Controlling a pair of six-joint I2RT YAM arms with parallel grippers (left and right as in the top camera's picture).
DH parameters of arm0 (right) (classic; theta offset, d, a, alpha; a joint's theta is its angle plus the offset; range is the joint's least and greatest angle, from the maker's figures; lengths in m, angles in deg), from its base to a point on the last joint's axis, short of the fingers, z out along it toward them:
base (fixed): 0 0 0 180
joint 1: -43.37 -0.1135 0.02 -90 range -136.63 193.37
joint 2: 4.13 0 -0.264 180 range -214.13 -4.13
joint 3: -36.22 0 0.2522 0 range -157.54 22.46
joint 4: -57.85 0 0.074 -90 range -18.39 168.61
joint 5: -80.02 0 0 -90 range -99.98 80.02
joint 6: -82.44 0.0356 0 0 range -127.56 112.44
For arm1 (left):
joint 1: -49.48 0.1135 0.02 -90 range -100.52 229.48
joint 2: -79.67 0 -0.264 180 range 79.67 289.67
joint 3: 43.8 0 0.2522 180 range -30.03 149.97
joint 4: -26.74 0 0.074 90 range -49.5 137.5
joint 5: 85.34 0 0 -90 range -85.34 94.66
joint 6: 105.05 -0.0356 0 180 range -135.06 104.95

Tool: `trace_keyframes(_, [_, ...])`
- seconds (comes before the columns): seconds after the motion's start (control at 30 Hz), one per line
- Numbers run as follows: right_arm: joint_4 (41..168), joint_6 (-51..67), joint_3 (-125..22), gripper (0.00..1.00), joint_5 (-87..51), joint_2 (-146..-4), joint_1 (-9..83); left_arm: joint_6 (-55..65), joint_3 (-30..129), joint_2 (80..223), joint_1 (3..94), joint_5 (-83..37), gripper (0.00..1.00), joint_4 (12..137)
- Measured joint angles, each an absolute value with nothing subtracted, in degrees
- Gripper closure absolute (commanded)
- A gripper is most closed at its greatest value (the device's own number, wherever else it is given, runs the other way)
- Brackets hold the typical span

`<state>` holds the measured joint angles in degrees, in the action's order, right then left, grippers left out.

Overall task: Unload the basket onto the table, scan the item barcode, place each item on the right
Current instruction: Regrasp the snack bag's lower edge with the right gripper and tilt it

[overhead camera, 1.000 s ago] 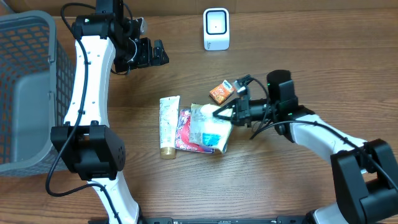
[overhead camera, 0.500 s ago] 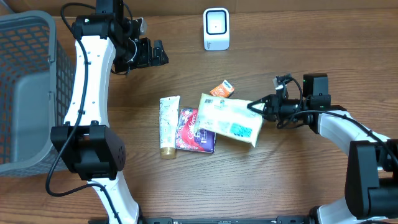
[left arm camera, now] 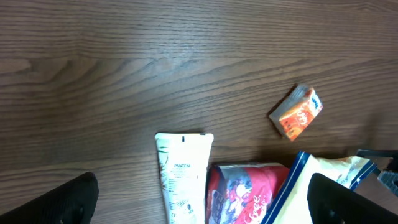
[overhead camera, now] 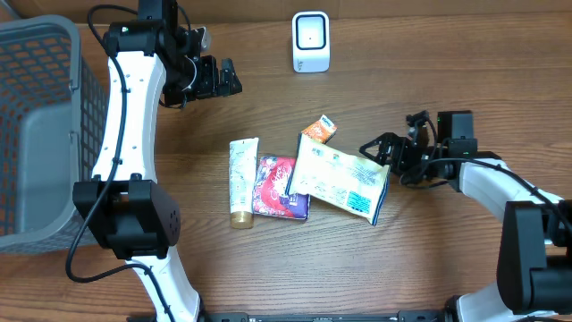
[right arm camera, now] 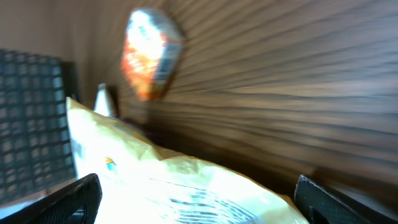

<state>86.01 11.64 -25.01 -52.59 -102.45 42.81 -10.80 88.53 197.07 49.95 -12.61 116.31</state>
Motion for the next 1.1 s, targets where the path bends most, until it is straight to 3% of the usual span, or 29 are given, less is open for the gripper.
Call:
trace_keyframes(0.27, [86.8, -3.4, -26.0, 0.00, -51.7, -102.5, 47.4, -10.8, 88.5, 197.1, 49.9, -10.8, 0.00, 116.8])
trace_keyframes(0.47, [85.7, -7.7, -32.3, 0.00, -57.6, -102.8, 47.1, -10.8, 88.5, 197.1, 49.9, -10.4, 0.00, 116.7])
trace_keyframes(0.8, [110.5, 2.1, -37.2, 0.00, -51.3, -101.4, 46.5, -10.8, 88.5, 197.1, 49.9, -10.1, 0.00, 116.7])
trace_keyframes(0.9, [120.7, 7.4, -37.6, 0.00, -43.4, -95.6, 46.3, -10.8, 88.5, 197.1, 49.9, -10.0, 0.00, 116.8])
trace_keyframes(1.1, [132.9, 20.2, -37.9, 0.00, -41.0, -85.4, 45.9, -10.8, 88.5, 197.1, 49.9, -10.0, 0.00, 116.8])
